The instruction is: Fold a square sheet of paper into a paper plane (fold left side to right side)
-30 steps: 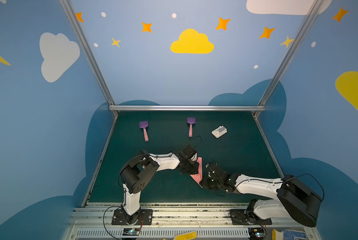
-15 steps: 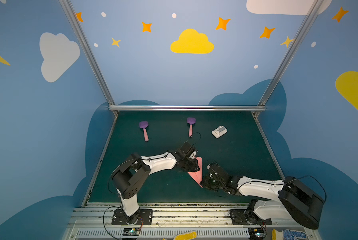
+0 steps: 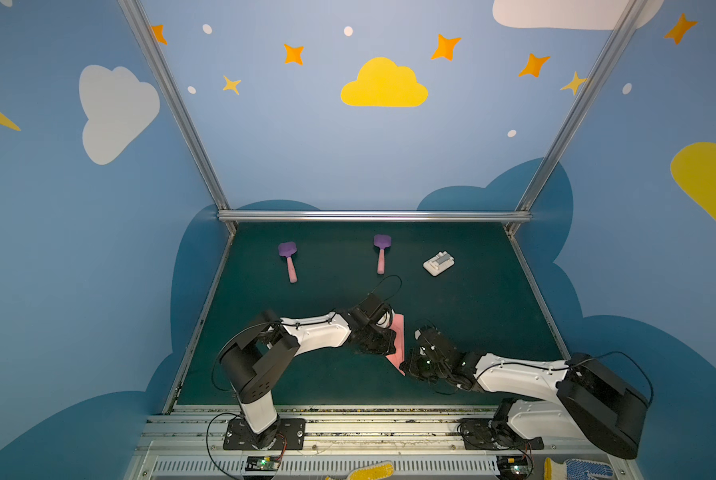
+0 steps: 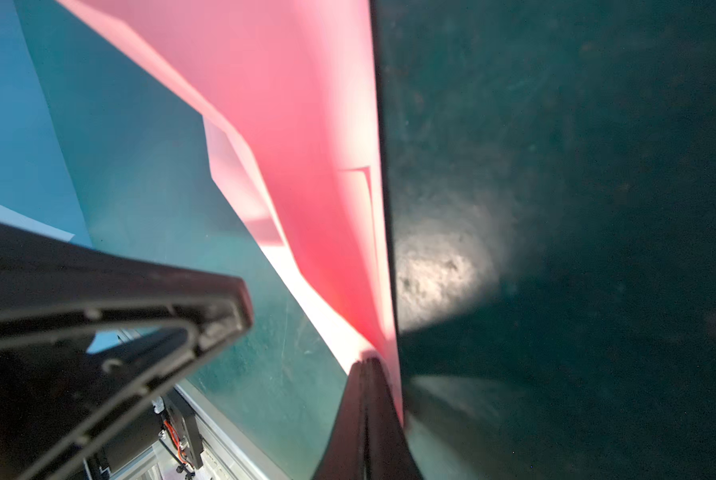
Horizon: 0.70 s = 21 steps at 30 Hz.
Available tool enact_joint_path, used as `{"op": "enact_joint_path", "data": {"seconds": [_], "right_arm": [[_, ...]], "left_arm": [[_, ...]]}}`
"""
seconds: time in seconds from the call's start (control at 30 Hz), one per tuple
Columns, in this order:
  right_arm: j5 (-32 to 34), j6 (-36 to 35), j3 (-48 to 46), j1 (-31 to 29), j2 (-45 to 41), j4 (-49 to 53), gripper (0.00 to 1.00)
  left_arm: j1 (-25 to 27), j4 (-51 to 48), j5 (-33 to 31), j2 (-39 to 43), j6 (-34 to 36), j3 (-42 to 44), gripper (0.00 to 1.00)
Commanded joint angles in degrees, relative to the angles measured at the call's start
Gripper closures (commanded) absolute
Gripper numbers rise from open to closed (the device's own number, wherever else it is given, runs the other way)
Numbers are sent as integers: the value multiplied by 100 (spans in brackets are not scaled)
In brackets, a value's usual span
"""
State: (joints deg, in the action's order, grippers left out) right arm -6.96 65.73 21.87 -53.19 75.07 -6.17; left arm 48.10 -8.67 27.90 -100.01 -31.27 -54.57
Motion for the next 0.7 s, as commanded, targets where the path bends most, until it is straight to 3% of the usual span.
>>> {"op": "enact_joint_path", "data": {"seconds": [0.0,0.67], "right_arm": [[74,24,-255,-4,219,552,100],[34,61,-297,10,243,525,100]], "left_arm": [[68,120,150,-159,136,-41,96],[115,232,235,-586,253,-202,96]]}}
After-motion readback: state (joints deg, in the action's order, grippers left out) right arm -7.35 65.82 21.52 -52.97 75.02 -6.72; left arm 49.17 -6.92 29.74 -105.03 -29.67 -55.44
